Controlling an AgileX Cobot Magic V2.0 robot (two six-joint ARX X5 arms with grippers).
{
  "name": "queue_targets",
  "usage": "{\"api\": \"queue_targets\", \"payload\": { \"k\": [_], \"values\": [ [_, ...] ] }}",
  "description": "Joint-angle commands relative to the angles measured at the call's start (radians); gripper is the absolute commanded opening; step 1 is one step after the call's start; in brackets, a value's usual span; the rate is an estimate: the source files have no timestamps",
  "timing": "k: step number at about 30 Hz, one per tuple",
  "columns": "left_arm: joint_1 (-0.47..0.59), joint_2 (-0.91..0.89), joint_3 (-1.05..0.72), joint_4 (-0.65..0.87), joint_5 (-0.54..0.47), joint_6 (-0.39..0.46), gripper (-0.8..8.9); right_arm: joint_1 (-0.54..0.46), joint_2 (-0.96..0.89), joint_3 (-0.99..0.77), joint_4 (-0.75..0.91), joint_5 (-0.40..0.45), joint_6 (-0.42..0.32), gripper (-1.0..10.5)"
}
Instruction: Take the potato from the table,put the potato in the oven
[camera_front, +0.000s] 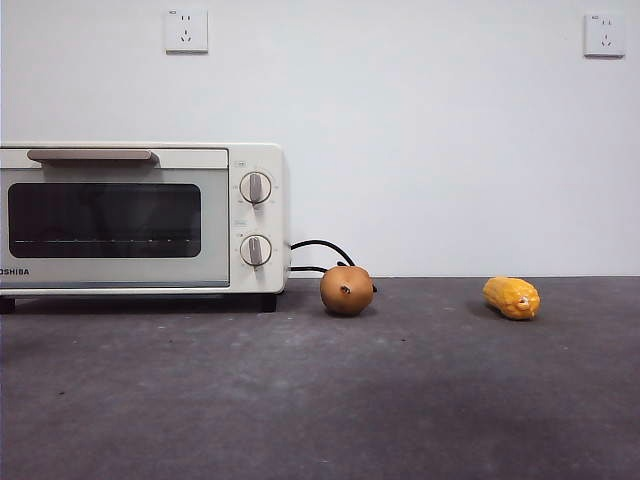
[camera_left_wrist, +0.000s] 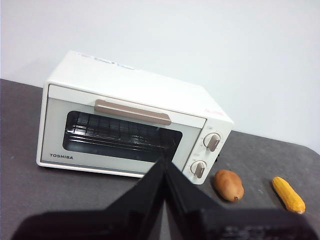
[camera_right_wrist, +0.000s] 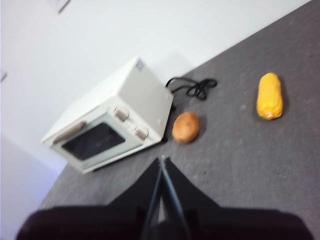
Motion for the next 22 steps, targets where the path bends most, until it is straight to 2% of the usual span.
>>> {"api": "queue_targets", "payload": {
  "k": [1, 9, 14, 16, 19, 22],
  "values": [
    [0.0, 0.061, 0.071, -0.022, 0.003, 0.053, -0.05, 0.0, 0.064, 0.079, -0.054, -0.032, -0.087, -0.1],
    [0.0, 0.242, 0.226, -0.036, 0.003, 0.103, -0.05, 0.0, 0.284, 0.282, -0.164, -0.136, -0.253, -0.1],
    [0.0, 0.359, 0.286, -0.035, 0.004, 0.223, -0.06, 0.0, 0.418, 0.37, -0.186, -0.228, -0.313, -0.1],
    [0.0, 0.406, 0.305, -0.036, 0.008, 0.291, -0.06, 0.0, 0.471, 0.396, -0.187, -0.304, -0.333, -0.1],
    [0.0, 0.476, 0.329, -0.037, 0.066, 0.313, -0.06, 0.001, 0.547, 0.428, -0.192, -0.382, -0.344, -0.1],
    [0.002, 0.571, 0.365, -0.04, 0.129, 0.313, -0.07, 0.002, 0.621, 0.466, -0.222, -0.399, -0.372, -0.1]
  ]
}}
